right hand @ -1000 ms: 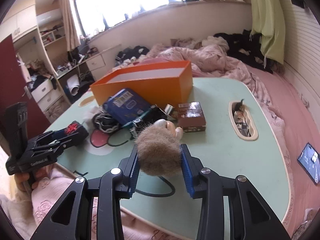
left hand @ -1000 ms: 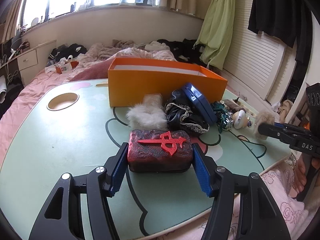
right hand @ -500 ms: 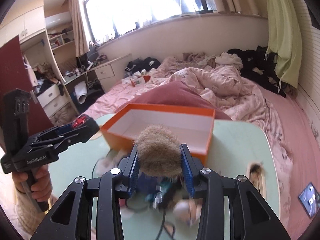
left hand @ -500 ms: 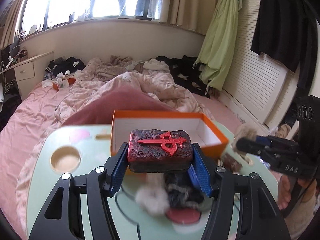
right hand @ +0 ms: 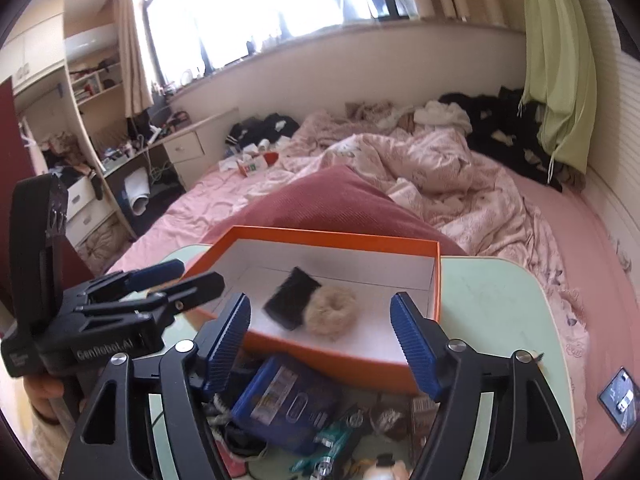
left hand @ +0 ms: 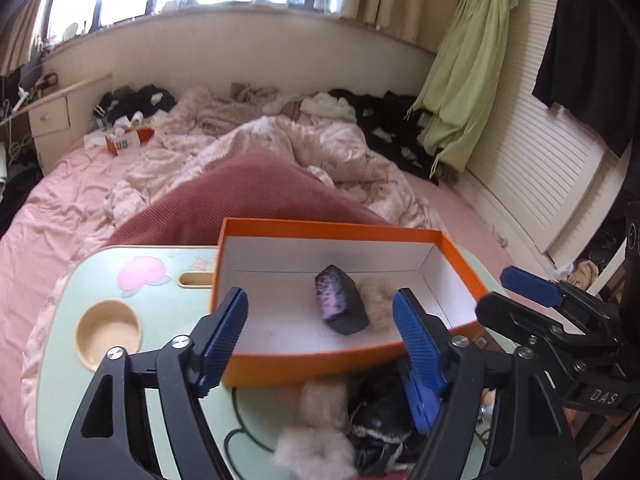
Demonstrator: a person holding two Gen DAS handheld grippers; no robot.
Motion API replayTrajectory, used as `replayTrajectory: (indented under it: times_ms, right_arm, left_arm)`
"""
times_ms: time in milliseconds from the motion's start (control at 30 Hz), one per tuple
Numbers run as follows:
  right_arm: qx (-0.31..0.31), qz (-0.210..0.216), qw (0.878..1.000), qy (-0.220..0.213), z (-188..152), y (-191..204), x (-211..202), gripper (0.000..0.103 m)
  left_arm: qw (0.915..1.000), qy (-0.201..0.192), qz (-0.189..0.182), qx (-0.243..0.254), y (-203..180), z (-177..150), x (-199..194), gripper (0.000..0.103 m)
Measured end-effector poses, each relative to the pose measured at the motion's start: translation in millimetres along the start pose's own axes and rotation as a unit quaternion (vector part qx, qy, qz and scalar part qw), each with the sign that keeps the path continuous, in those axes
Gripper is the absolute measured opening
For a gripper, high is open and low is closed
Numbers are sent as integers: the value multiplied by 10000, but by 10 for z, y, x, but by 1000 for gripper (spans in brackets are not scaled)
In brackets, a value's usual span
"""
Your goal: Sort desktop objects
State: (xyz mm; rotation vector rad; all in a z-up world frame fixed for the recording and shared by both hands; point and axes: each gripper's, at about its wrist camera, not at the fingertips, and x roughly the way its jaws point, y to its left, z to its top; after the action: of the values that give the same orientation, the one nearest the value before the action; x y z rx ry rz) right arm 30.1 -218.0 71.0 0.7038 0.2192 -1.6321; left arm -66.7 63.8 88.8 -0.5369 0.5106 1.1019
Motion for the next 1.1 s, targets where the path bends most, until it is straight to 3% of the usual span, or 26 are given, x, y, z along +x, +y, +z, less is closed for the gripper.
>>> replayTrajectory:
  times_ms: [167, 333, 500, 600, 700, 800, 967, 1100]
  right_arm:
    - [-153, 150, 9998, -38, -378, 155, -359, 85]
    - [-133, 140, 9992, 356, -858, 148, -473, 85]
    - [-103, -219, 9988, 430, -1194, 103, -540, 85]
    - [-49, -342, 9977, 582, -1288, 61, -456, 85]
    - [-13, -474, 9964, 707, -1360, 40, -381, 86]
    - [-285, -622, 9944, 800, -1411, 135, -332, 103]
    - [-460, -632, 9935, 828, -1407, 161, -296, 103]
    - [-462, -633, 9936, 816, -1417, 146, -290, 103]
  left_arm:
    - [9988, -266, 144, 391, -84, -338, -444, 81]
    - [9988, 6, 98, 477, -140, -858, -581, 81]
    - [9963, 206, 392, 741, -274, -1232, -487, 81]
    - [9951, 453, 442, 763, -279, -1268, -369, 81]
    - [9960, 458, 464, 606, -219, -1271, -354, 81]
    - [9952, 408, 556, 692, -241, -1306, -349, 83]
    - [9943, 454, 554, 791, -274, -1333, -320, 100]
    - [9941, 472, 555, 803, -273, -1339, -322, 102]
